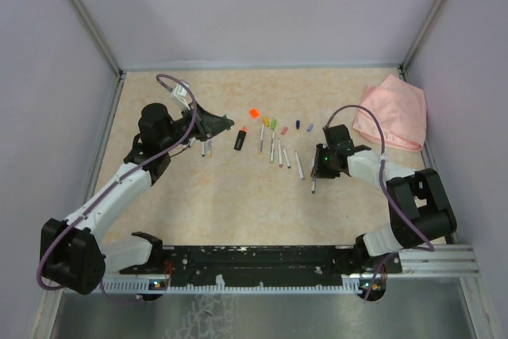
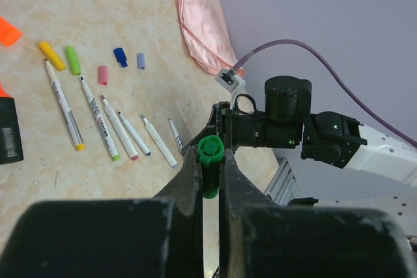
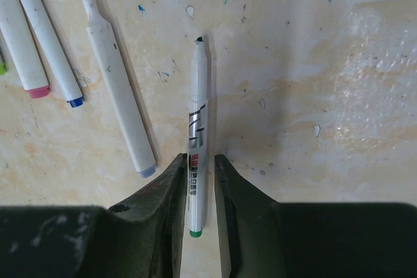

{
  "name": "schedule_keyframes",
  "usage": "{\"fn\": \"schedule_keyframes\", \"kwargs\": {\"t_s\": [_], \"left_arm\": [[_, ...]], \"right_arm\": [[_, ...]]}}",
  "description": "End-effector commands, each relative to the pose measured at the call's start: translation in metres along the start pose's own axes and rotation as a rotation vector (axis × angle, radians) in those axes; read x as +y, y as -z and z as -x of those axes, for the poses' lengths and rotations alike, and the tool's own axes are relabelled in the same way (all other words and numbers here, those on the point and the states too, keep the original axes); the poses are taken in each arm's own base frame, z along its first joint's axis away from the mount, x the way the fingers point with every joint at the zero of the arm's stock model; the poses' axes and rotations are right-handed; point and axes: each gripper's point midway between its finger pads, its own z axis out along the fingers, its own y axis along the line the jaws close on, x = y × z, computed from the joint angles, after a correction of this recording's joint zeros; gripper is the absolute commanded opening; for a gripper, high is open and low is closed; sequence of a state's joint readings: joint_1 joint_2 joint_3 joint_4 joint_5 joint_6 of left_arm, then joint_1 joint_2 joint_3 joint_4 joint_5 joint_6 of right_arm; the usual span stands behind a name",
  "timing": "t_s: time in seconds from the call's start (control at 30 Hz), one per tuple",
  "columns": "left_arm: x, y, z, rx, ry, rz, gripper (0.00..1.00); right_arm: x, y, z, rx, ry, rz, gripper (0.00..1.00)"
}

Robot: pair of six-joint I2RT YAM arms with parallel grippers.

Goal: Open the pen caps
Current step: Place the pen at the center of the board, then place the pen cap at the center of the board.

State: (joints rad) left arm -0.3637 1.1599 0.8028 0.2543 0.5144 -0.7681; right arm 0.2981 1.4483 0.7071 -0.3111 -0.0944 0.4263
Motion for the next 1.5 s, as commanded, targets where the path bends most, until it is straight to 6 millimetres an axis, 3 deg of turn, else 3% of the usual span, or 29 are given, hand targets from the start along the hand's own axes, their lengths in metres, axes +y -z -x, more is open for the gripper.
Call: {"fn": "schedule_keyframes", "kwargs": {"t_s": [0.0,0.5,0.8,1.07,1.4,1.47], "left_arm": [[-0.003,-0.002,0.003,-0.008,-0.004,-0.028,0.0],[-0.006,-0.019,-0.007,0.085,0.066,-0.09,0.0],[-0.01,-0.043,-0.027,0.16,0.096,-0.118,0.0],[-0.02,-0.082,-0.056,0.257,0.07,-0.154,0.0],[-0.021,-0.147,-0.109,0.429,-0.021,-0.146,0.0],[-0.01,-0.163,-0.123,0.46,-0.05,-0.108,0.0]], "right_arm": [[0.004,0.003,0.021,-0.058,0.016,0.006,0.24],[0.026,0.036,0.05,-0.174,0.023,0.087,0.24],[0.047,0.072,0.077,-0.268,0.004,0.159,0.23],[0.051,0.104,0.102,-0.366,-0.031,0.198,0.23],[0.03,0.134,0.117,-0.458,-0.146,0.209,0.25],[0.022,0.136,0.118,-0.473,-0.17,0.185,0.26]]}}
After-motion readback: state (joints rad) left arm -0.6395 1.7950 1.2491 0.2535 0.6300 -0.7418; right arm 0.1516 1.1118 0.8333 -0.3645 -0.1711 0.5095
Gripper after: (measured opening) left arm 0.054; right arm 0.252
